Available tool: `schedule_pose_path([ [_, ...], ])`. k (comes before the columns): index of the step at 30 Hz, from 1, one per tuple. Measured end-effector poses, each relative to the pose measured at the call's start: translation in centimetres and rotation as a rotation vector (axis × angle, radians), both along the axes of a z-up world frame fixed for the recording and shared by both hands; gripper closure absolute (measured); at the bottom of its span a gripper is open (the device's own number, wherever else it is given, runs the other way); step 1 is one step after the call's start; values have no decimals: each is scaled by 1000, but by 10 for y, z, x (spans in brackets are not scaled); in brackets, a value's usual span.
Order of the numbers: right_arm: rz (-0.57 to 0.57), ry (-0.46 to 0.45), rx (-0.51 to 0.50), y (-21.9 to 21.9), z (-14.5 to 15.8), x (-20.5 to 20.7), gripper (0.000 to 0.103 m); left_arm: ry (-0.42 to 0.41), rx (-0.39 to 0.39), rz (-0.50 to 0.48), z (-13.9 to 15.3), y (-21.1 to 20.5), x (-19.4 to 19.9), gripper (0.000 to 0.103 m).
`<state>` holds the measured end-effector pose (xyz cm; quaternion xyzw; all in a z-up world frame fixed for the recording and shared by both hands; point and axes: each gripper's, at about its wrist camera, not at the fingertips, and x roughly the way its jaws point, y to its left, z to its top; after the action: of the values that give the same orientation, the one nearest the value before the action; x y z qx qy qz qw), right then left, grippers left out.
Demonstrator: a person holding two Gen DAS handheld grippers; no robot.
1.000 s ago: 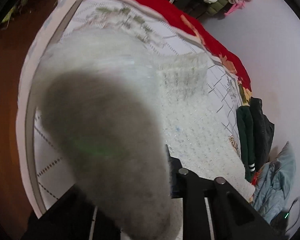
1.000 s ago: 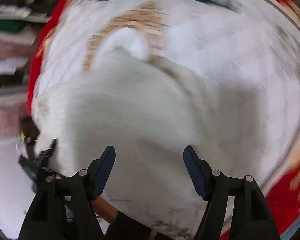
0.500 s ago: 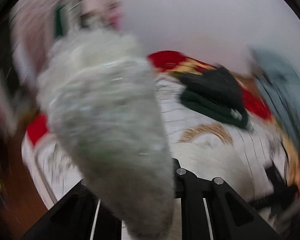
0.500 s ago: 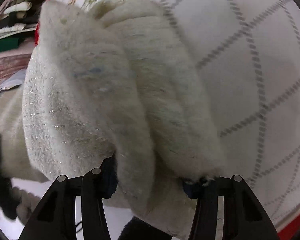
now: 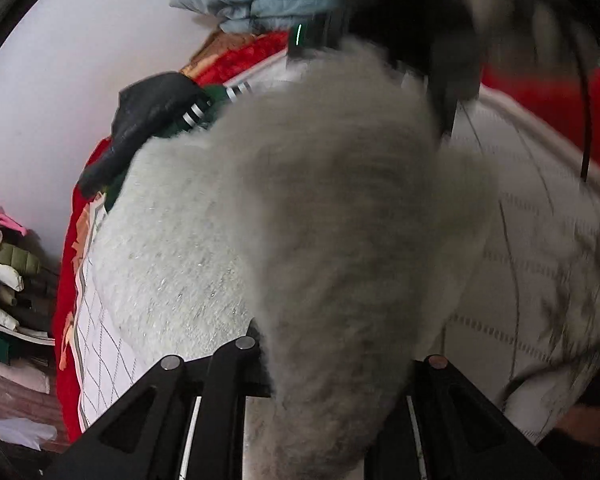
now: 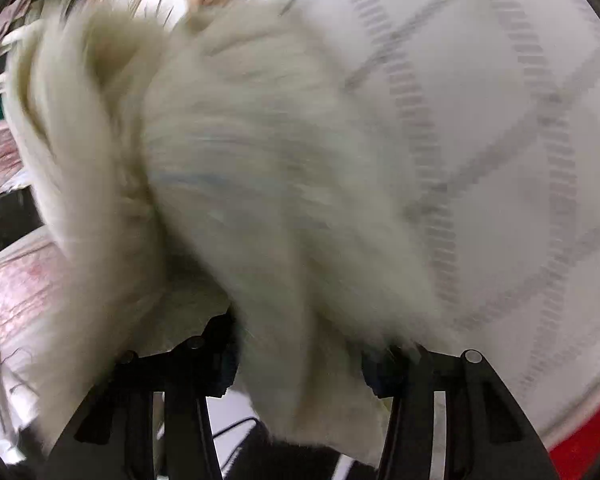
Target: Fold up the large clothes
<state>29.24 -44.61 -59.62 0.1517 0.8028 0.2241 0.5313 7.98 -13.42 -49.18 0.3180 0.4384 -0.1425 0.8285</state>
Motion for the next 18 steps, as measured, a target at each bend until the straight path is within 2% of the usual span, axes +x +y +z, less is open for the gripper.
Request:
schedule_pose_path([
  [1,-21,-19,-10,-14,9,1,40,-6,9,-9,0,0,-1,89],
  [2,-38,-41,-14,-22,15,1,36,-7,5,-4,3,0,0,88],
  [4,-64,-142,-46,-39,42,2,27,6,-13,47,12,0,5,78],
  [6,-76,-211,-36,-41,64,4,26,22,-57,105,20,8,0,77],
  [8,-109,-231,33,-39,81,1,26,34,-128,192,32,22,3,71],
  [9,-131,-238,86,-38,89,1,26,39,-155,221,36,28,2,57],
  [10,-144,-236,141,-33,95,2,26,43,-181,254,41,34,2,30],
  [11,-142,-224,173,-30,99,11,26,40,-199,289,45,39,-5,17],
  [12,-138,-199,217,-19,98,12,26,38,-215,317,50,44,-7,9],
  [18,-83,-18,318,54,64,0,20,108,-276,440,50,61,-25,9],
])
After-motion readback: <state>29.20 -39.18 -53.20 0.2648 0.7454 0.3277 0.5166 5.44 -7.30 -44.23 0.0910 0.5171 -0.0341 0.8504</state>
